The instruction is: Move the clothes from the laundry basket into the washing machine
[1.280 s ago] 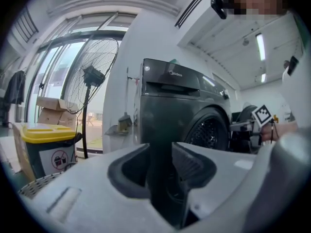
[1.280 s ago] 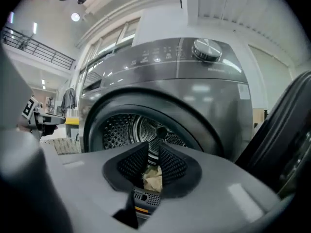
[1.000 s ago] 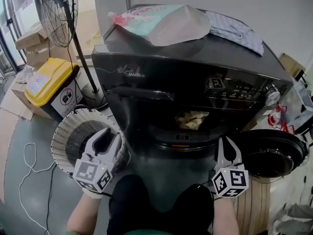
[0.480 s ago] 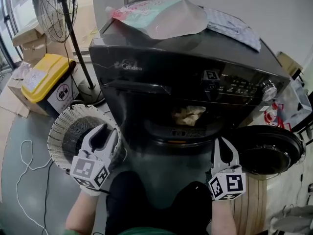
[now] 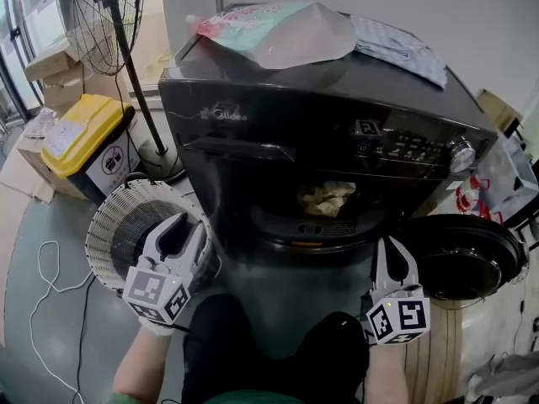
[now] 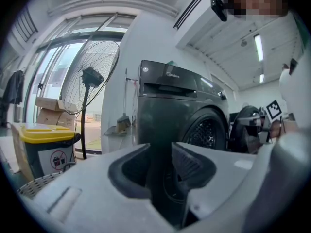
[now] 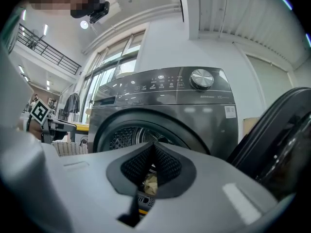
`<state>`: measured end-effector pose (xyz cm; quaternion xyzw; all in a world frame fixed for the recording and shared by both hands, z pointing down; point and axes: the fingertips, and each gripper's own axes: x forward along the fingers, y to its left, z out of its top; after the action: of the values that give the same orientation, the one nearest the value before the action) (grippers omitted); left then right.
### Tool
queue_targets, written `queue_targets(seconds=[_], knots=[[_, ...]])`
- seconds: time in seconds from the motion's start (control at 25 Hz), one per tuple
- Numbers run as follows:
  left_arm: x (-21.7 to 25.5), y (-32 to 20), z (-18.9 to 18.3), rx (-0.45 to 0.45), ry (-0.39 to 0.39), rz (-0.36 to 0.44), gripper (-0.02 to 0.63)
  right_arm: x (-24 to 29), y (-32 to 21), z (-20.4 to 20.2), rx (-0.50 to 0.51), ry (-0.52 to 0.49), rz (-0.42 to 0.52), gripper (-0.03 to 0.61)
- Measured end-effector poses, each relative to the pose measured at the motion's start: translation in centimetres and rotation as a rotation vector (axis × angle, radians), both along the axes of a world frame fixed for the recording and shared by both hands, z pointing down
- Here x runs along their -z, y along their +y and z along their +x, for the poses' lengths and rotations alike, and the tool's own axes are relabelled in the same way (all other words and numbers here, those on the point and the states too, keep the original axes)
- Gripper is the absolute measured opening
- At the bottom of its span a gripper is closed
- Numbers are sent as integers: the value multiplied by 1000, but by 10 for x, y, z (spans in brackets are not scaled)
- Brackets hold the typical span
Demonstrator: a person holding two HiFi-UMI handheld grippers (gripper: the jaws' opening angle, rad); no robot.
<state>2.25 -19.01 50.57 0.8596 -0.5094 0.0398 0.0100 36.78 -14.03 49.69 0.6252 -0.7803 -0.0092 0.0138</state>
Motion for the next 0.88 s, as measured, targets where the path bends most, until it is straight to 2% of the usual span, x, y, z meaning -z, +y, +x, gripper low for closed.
queue_targets(seconds=[0.88], knots=[[0,1,-7,7,0,-7,135,1,2,-6,14,1,-2,2]])
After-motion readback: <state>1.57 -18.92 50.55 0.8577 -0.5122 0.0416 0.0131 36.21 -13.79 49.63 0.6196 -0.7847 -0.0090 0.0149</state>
